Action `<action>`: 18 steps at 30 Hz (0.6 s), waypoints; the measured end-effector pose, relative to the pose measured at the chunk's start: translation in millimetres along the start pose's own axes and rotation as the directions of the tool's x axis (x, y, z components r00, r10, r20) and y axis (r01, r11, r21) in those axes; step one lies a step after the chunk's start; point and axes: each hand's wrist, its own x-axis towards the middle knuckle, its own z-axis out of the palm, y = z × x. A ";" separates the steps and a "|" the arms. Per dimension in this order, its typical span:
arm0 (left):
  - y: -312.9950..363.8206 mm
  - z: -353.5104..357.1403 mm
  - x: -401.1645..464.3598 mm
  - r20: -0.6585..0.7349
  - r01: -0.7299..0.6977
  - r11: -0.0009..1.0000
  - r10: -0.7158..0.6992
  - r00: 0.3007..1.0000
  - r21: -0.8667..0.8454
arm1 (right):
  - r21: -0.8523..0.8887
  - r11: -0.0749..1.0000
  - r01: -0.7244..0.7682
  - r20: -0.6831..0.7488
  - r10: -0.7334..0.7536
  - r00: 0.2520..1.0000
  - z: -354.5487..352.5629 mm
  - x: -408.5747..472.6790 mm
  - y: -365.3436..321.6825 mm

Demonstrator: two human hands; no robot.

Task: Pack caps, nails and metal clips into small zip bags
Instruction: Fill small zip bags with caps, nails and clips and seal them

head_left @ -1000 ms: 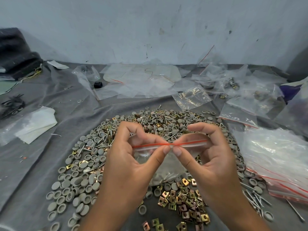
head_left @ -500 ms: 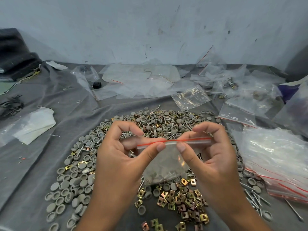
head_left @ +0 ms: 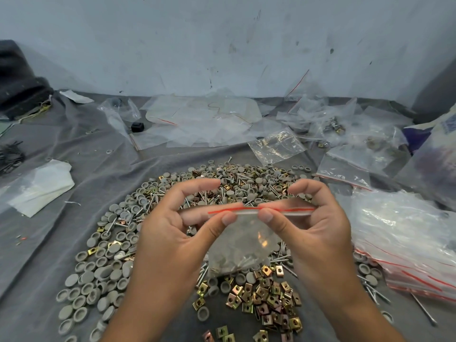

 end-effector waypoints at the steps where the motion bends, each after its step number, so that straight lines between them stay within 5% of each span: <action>1: -0.2 -0.6 0.2 0.006 -0.011 0.999 0.011 1.000 0.032 | -0.006 1.000 -0.008 0.004 0.008 1.000 -1.1 0.4 -0.2; 6: -6.5 -1.9 -1.0 -0.020 -0.084 0.989 0.087 0.996 0.119 | -0.192 0.981 0.021 0.037 -0.014 0.999 -4.6 2.0 -5.5; 11: -13.2 -4.5 1.4 -0.020 -0.036 0.996 0.038 0.999 0.082 | -0.459 0.862 0.213 0.239 -0.111 0.965 -5.9 18.1 -15.8; 18: -12.9 -13.4 4.7 -0.150 -0.014 0.985 0.041 0.988 0.173 | -0.734 0.632 0.250 0.107 -0.256 0.961 -57.1 145.7 -42.2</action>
